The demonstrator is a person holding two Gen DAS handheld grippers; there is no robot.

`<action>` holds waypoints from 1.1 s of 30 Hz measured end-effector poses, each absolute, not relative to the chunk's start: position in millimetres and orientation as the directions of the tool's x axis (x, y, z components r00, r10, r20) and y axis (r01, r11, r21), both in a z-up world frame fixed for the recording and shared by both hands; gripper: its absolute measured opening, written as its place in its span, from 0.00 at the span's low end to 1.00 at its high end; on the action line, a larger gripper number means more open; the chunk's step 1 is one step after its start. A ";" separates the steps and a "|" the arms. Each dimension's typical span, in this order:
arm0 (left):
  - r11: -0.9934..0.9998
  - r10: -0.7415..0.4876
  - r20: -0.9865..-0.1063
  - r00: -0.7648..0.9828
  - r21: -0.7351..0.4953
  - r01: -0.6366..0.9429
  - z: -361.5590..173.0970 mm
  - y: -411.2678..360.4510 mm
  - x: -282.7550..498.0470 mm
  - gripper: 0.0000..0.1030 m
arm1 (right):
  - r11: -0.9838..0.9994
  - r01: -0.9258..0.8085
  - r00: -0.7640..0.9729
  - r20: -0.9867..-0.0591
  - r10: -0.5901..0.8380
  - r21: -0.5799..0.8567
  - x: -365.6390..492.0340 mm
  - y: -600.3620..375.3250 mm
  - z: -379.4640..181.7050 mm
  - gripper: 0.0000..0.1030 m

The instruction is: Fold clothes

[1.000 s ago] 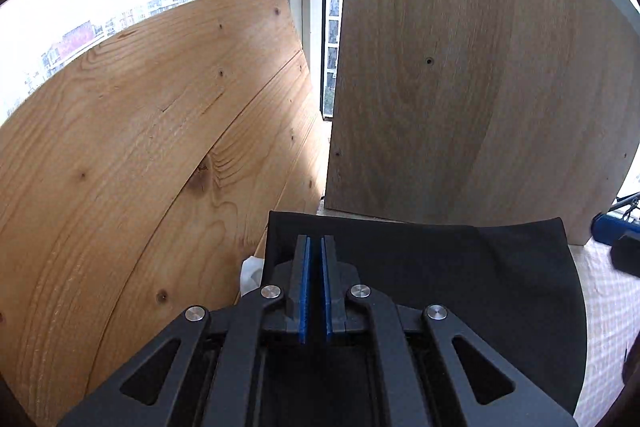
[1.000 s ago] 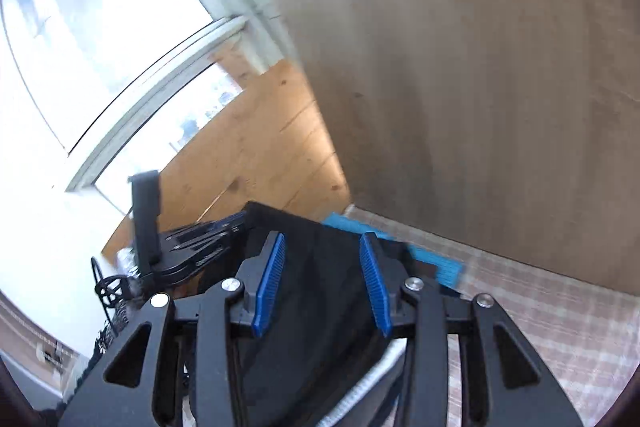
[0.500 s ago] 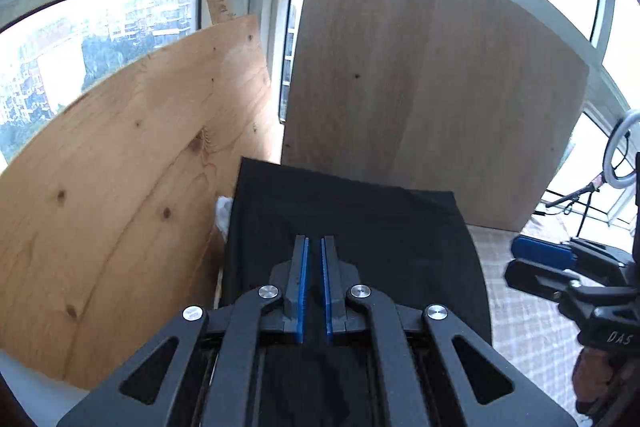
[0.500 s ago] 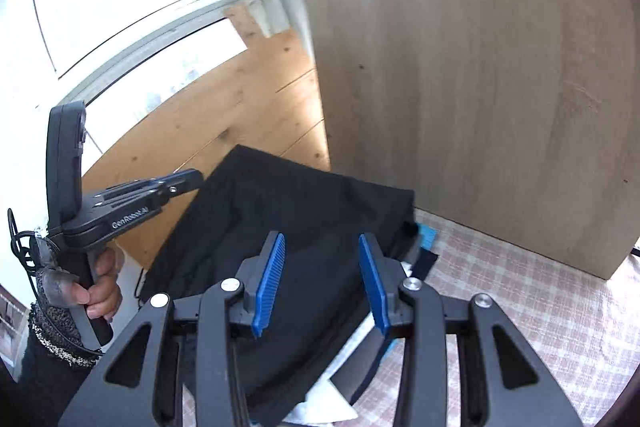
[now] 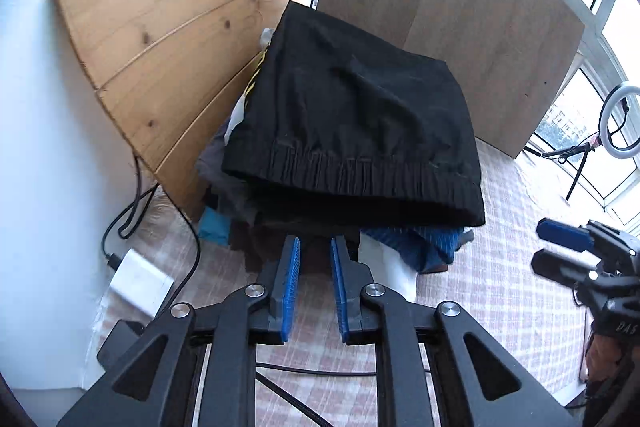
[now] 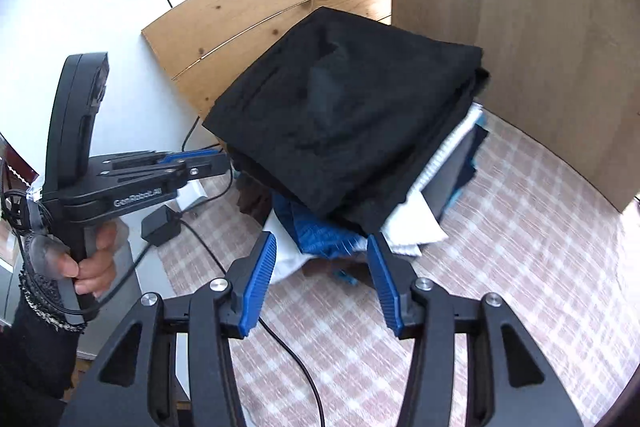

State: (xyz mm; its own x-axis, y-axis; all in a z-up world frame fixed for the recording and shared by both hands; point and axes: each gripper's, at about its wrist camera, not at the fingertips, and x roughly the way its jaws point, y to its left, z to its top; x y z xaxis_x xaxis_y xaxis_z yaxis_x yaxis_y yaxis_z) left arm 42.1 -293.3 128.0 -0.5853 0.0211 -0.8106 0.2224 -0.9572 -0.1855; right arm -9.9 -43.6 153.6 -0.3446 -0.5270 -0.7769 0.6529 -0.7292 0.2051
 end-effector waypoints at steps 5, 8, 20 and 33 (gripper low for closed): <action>-0.963 -0.010 -0.736 -0.677 -0.175 0.205 168.8 -279.4 81.3 0.46 | -0.803 0.570 -0.505 -0.695 -0.511 0.176 28.8 6.9 188.9 0.53; -0.964 -0.093 -0.686 -0.722 -0.120 0.238 192.6 -270.3 105.8 0.63 | -0.836 0.524 -0.583 -0.647 -0.492 0.163 46.8 22.3 202.8 0.55; -0.931 -0.194 -0.692 -0.695 -0.094 0.353 200.8 -246.3 157.2 0.76 | -0.858 0.514 -0.665 -0.630 -0.402 0.004 109.5 31.6 205.5 0.61; -0.914 -0.216 -0.673 -0.707 -0.114 0.388 211.5 -234.1 190.3 0.76 | -0.831 0.556 -0.660 -0.614 -0.433 -0.011 135.4 31.9 209.4 0.64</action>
State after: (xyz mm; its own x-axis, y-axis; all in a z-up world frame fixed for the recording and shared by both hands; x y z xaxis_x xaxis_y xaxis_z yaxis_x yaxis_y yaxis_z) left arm 190.3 -234.1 211.5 -0.7074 -0.2162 -0.6729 0.3881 -0.9145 -0.1143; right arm 135.4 31.9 209.4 -0.6603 -0.4328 -0.6138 0.5555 -0.8314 -0.0114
